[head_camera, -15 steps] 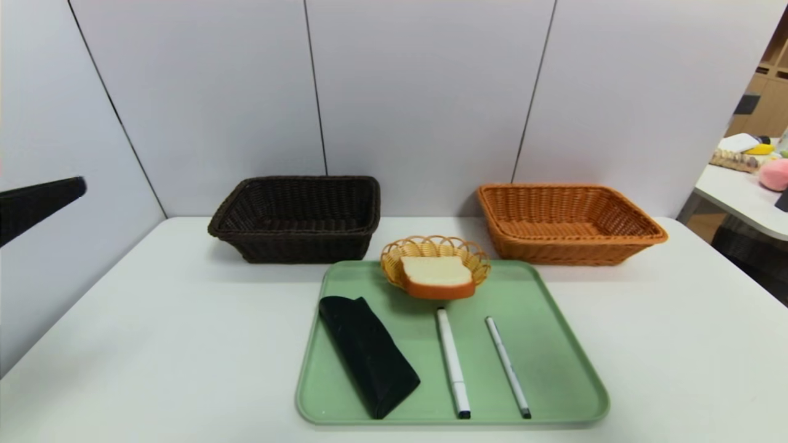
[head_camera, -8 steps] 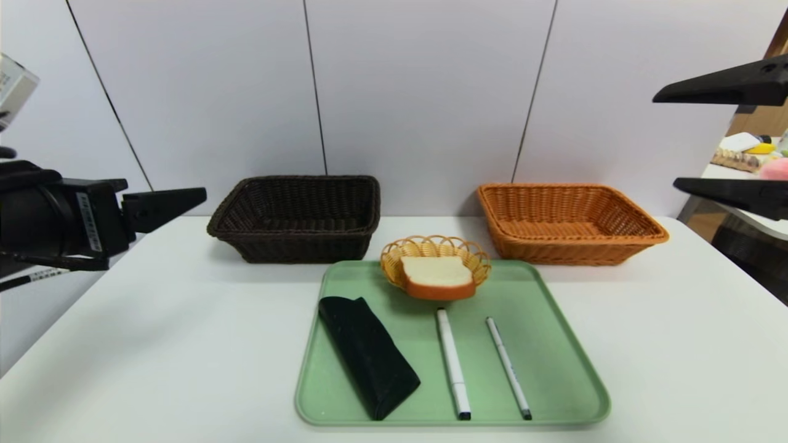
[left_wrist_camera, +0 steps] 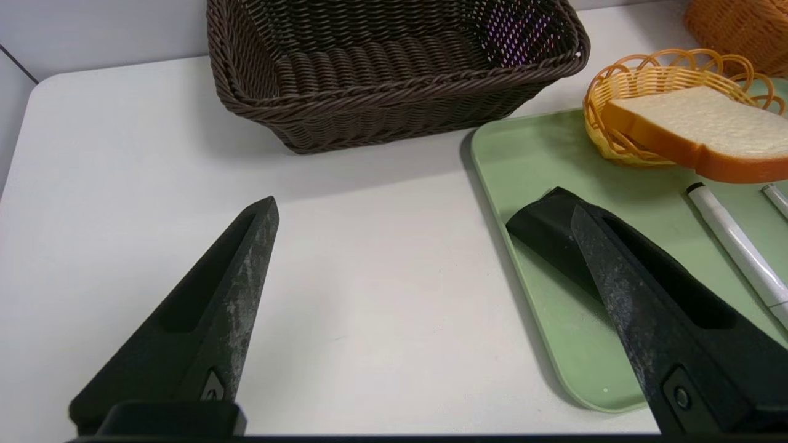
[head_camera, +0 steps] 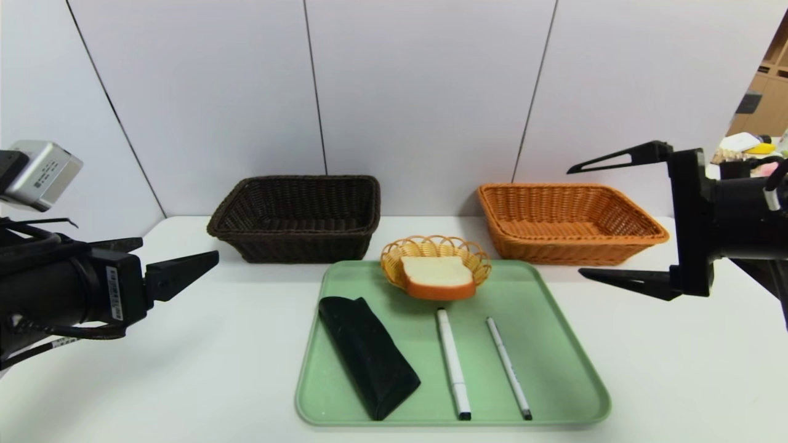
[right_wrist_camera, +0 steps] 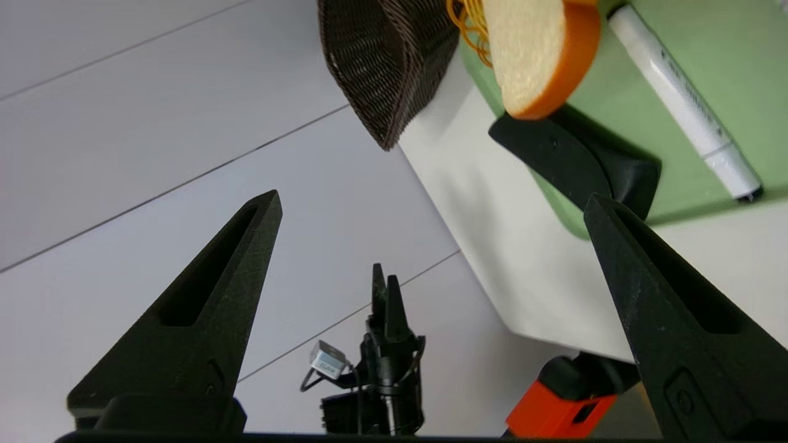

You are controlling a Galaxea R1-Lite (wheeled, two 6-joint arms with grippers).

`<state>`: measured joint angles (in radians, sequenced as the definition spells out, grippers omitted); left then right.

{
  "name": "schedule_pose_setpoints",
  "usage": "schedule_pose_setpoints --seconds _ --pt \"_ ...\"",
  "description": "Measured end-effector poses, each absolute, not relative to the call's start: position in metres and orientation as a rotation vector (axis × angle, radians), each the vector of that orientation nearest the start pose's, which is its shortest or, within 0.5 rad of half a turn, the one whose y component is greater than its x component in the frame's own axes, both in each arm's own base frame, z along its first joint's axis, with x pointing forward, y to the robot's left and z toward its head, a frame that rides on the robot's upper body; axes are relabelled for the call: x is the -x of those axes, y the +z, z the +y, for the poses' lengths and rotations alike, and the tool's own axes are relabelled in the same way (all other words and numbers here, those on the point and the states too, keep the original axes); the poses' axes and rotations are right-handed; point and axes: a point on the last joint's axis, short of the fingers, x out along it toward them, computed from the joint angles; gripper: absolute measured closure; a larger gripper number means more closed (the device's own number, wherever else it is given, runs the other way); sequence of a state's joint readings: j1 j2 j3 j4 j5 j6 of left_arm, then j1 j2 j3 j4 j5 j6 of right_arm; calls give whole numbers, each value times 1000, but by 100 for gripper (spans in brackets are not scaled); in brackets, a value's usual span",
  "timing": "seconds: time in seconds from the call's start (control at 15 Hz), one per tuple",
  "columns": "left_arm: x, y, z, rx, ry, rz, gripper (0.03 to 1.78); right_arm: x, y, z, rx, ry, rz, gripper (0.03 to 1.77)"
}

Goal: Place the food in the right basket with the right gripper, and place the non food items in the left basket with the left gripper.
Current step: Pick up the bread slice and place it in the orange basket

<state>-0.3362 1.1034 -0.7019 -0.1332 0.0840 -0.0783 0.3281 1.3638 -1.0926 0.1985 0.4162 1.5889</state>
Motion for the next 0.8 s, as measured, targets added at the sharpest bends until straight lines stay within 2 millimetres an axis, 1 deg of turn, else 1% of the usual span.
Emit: schedule_pose_setpoints --seconds 0.13,0.27,0.4,0.6,0.8 --pt "-147 242 -52 48 -254 255 12 -208 260 82 -1536 199 995 10" --pt "-148 239 -53 53 -259 270 12 -215 249 87 -1568 263 1008 10" --pt "-149 234 -54 51 -260 286 12 -224 239 99 -1610 283 1041 10" --pt "-151 232 -55 49 -261 299 12 -231 220 116 -1597 233 1090 10" --pt "-152 231 -56 49 -261 305 12 -236 202 125 -1583 208 1085 10"
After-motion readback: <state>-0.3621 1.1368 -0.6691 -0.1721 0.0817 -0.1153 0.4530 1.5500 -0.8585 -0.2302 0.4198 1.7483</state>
